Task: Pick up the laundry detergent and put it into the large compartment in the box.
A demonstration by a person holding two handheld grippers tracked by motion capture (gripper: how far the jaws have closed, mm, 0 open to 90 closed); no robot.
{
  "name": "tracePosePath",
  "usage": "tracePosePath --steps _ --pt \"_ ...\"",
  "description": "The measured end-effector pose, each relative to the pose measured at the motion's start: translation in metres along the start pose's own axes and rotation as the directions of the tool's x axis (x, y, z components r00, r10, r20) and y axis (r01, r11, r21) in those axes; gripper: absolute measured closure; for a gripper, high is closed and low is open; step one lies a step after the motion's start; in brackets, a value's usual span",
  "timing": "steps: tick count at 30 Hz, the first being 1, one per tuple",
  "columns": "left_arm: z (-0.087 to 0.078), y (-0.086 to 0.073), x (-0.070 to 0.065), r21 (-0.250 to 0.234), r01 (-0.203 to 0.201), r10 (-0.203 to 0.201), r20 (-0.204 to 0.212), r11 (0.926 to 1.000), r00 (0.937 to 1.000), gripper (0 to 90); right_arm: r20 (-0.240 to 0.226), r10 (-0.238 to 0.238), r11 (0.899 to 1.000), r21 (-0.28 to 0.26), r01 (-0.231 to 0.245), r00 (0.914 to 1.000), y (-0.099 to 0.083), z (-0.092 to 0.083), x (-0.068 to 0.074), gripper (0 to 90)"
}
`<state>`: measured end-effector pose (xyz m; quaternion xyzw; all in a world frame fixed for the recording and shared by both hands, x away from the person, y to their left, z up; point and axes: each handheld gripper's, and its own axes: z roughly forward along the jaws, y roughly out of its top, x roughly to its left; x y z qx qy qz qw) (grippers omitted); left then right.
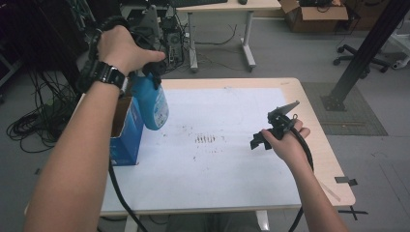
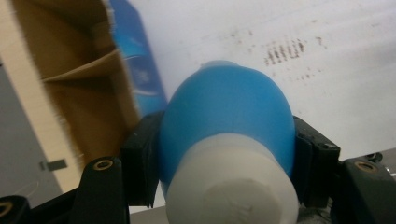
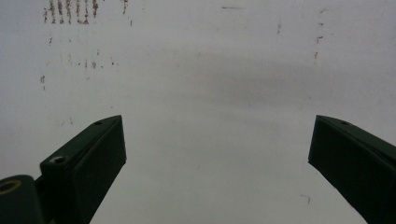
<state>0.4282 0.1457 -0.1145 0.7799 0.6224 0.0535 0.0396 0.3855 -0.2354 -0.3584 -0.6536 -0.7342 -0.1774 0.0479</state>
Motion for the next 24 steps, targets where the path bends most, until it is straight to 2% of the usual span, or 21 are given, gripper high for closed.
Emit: tracePosePath --steps 1,2,3,4,5,7,8,11,12,13,14,16,19,24 --pt "-0.006 -0.002 0.011 -0.005 0.016 -0.016 -0.009 0.9999 0.9998 37.5 0.0 0.005 1.0 0.002 -0.005 1.0 0.0 -0.001 0.0 4.1" --pt "-0.006 -0.002 0.011 -0.005 0.016 -0.016 -0.009 0.9999 0.9998 37.5 -0.001 0.005 1.0 0.001 -0.005 1.0 0.0 -0.001 0.001 4.1" --pt "-0.013 -0.005 0.024 -0.01 0.041 -0.041 -0.017 0.9991 0.999 37.5 0.0 0.007 1.0 0.001 -0.007 1.0 0.001 -0.001 0.001 4.1" --pt "-0.013 -0.005 0.024 -0.01 0.041 -0.041 -0.017 0.9991 0.999 37.5 0.0 0.007 1.0 0.001 -0.007 1.0 0.001 -0.001 0.001 4.1" --pt "-0.018 -0.008 0.035 -0.015 0.061 -0.061 -0.022 0.998 0.9979 37.5 0.001 0.003 1.0 -0.003 -0.003 1.0 0.001 -0.001 0.002 4.1" --pt "-0.025 -0.012 0.048 -0.022 0.086 -0.087 -0.027 0.996 0.9959 37.5 -0.004 0.004 1.0 -0.001 -0.004 1.0 0.002 -0.001 0.004 4.1" --pt "-0.025 -0.012 0.048 -0.022 0.086 -0.087 -0.027 0.996 0.9959 37.5 -0.004 0.004 1.0 -0.001 -0.004 1.0 0.002 -0.001 0.004 4.1" --pt "-0.034 -0.019 0.071 -0.036 0.13 -0.131 -0.029 0.9908 0.9909 37.5 -0.004 0.003 1.0 0.002 -0.003 1.0 0.004 0.0 0.007 4.1" --pt "-0.034 -0.019 0.071 -0.036 0.13 -0.131 -0.029 0.9908 0.9909 37.5 -0.004 0.003 1.0 0.002 -0.003 1.0 0.004 0.0 0.007 4.1" --pt "-0.035 -0.022 0.079 -0.043 0.153 -0.155 -0.03 0.9872 0.9875 37.5 -0.004 0.003 1.0 0.003 -0.003 1.0 0.005 0.001 0.008 4.1" --pt "-0.035 -0.022 0.079 -0.043 0.153 -0.155 -0.03 0.9872 0.9875 37.6 -0.004 0.003 1.0 0.003 -0.003 1.0 0.005 0.001 0.008 4.1" --pt "-0.035 -0.026 0.091 -0.041 0.175 -0.177 -0.05 0.9836 0.9829 37.5 -0.005 0.005 1.0 0.008 -0.005 1.0 0.005 0.004 0.009 4.1" --pt "-0.033 -0.028 0.1 -0.042 0.193 -0.196 -0.061 0.9802 0.9788 37.6 -0.003 0.003 1.0 0.017 -0.003 1.0 0.006 0.006 0.01 4.1" --pt "-0.023 -0.028 0.109 -0.048 0.22 -0.222 -0.055 0.9744 0.9735 37.5 0.0 0.009 1.0 0.021 -0.009 1.0 0.007 0.009 0.01 4.1"
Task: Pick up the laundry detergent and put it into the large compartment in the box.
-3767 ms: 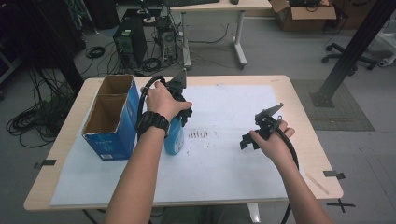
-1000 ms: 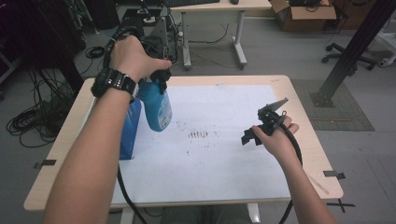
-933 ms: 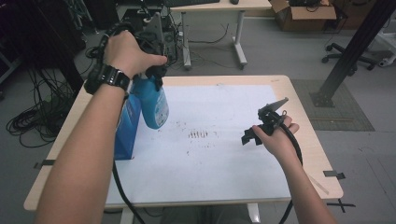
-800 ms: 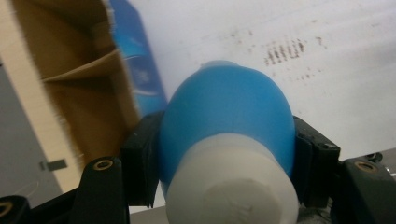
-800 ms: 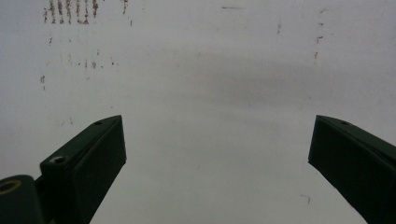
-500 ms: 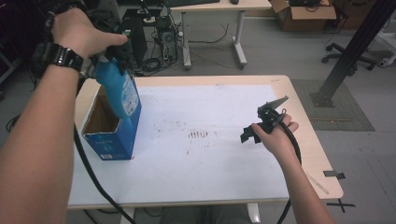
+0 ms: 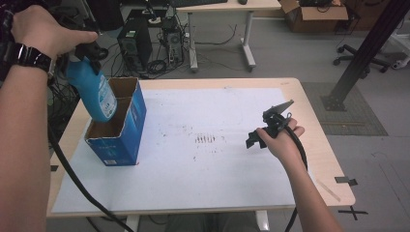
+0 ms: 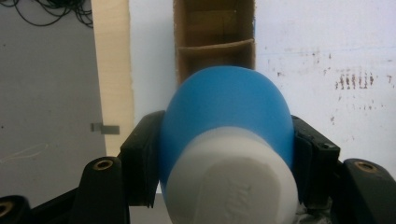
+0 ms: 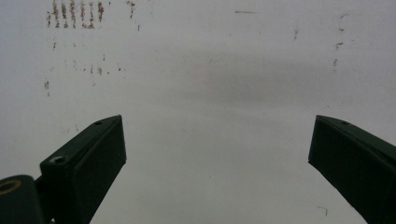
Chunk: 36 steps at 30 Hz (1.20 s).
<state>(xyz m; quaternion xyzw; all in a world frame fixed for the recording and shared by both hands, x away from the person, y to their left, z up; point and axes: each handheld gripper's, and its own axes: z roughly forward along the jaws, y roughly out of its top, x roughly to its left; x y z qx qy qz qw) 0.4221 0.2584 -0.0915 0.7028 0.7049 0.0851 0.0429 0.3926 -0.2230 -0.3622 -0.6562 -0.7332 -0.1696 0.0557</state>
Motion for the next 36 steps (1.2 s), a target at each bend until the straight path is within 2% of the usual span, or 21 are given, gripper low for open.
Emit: tracePosePath --steps 8,13,14,16,20,22,31,36 --pt "0.025 0.001 0.001 0.023 0.008 -0.008 0.016 0.9997 0.9998 37.6 0.0 -0.005 1.0 0.004 0.005 1.0 0.002 0.004 0.0 4.1" --pt "0.054 0.0 0.001 0.061 0.007 -0.008 0.023 0.9981 0.9997 37.6 0.003 -0.008 1.0 0.014 0.008 1.0 0.0 0.008 -0.001 4.1" --pt "0.054 0.0 0.001 0.061 0.007 -0.008 0.023 0.9981 0.9997 37.6 0.003 -0.008 1.0 0.014 0.008 1.0 0.0 0.008 -0.001 4.1" --pt "0.066 -0.001 0.002 0.076 0.007 -0.009 0.027 0.9971 0.9996 37.6 0.004 -0.006 1.0 0.018 0.006 1.0 -0.001 0.01 -0.003 4.1" --pt "0.078 -0.003 0.003 0.085 0.006 -0.009 0.025 0.9964 0.9996 37.6 0.005 -0.004 1.0 0.022 0.004 1.0 -0.003 0.012 -0.005 4.1" --pt "0.09 -0.004 0.004 0.096 0.011 -0.014 0.024 0.9953 0.9996 37.5 0.007 -0.005 1.0 0.021 0.005 1.0 -0.003 0.013 -0.005 4.1" --pt "0.116 -0.008 0.004 0.126 0.013 -0.017 0.032 0.992 0.9993 37.6 0.012 -0.004 1.0 0.026 0.003 0.9999 -0.006 0.016 -0.007 4.1" --pt "0.133 -0.009 -0.002 0.15 -0.001 -0.005 0.037 0.9886 0.9993 37.5 0.014 -0.002 1.0 0.031 0.001 0.9999 -0.007 0.019 -0.007 4.1"
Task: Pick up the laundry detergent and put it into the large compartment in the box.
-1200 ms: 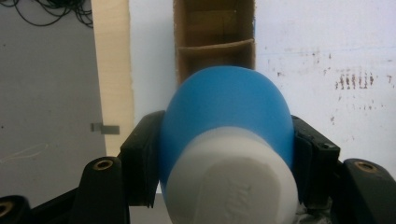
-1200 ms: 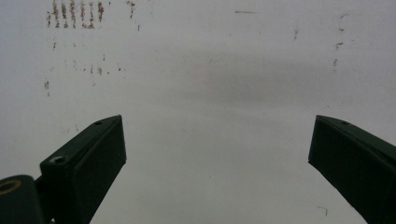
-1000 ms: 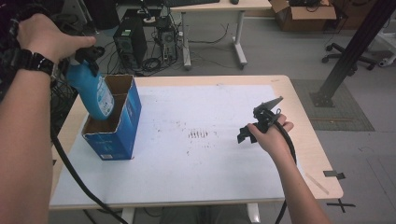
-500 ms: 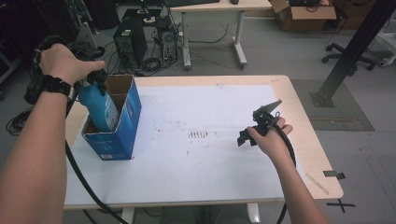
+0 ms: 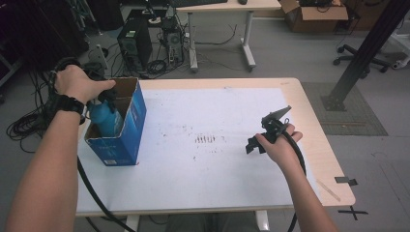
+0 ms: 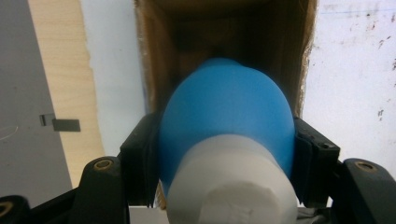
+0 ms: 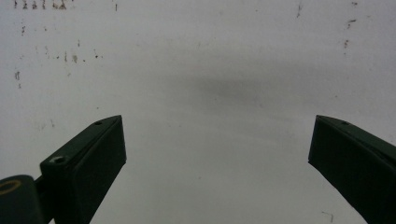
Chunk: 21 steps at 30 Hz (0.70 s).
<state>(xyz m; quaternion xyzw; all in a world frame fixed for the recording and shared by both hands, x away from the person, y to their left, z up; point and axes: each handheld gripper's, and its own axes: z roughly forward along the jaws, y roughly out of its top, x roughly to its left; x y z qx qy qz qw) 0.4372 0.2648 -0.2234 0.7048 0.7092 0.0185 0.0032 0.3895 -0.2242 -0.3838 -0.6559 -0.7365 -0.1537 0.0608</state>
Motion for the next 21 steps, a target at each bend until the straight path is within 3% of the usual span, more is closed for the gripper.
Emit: tracePosePath --steps 21 --pt "0.037 0.003 -0.004 0.038 -0.015 0.015 -0.001 0.9992 0.9999 37.5 -0.001 0.003 1.0 0.015 -0.003 1.0 -0.002 0.011 -0.002 4.1"
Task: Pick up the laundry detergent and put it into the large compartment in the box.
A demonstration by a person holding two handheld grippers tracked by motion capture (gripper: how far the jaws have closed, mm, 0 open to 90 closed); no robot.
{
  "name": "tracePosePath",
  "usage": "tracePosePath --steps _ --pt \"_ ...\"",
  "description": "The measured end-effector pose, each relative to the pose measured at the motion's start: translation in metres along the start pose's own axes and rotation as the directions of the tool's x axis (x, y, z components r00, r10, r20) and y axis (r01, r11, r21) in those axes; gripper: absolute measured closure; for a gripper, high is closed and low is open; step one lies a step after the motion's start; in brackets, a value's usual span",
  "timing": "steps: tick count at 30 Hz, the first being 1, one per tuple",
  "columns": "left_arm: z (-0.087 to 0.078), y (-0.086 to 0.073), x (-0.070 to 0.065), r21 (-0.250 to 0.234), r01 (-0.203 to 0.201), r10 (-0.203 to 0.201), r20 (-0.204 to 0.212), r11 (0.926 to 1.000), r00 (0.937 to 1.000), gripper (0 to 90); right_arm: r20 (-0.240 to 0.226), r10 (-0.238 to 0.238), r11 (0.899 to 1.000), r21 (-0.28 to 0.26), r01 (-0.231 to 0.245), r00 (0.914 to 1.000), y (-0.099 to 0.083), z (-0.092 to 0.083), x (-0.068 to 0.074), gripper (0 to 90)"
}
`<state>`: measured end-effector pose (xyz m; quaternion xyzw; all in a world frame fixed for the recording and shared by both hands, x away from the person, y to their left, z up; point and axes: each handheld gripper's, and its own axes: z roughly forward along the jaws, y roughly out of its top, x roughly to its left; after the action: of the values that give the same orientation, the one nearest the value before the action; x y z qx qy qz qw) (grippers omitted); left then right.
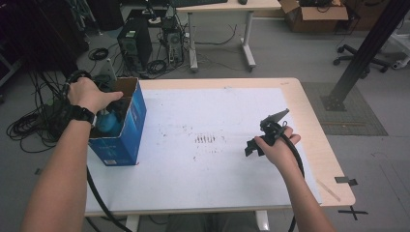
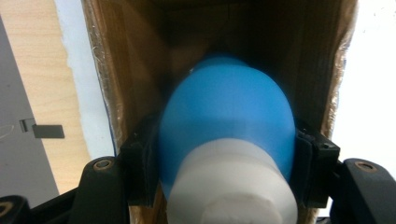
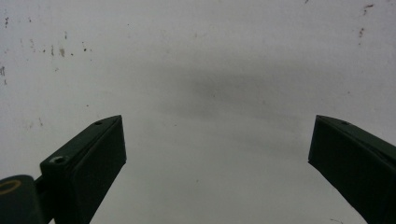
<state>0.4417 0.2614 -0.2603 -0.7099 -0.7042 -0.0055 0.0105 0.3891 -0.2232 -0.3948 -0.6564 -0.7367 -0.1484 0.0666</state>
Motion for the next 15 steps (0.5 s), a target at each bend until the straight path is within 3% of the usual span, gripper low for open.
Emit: tracePosePath --steps 15 --pt "0.0101 0.0008 0.001 0.003 -0.006 0.006 -0.006 1.0 1.0 37.4 0.002 0.0 1.0 0.004 0.0 1.0 -0.0006 0.0017 0.0002 4.1"
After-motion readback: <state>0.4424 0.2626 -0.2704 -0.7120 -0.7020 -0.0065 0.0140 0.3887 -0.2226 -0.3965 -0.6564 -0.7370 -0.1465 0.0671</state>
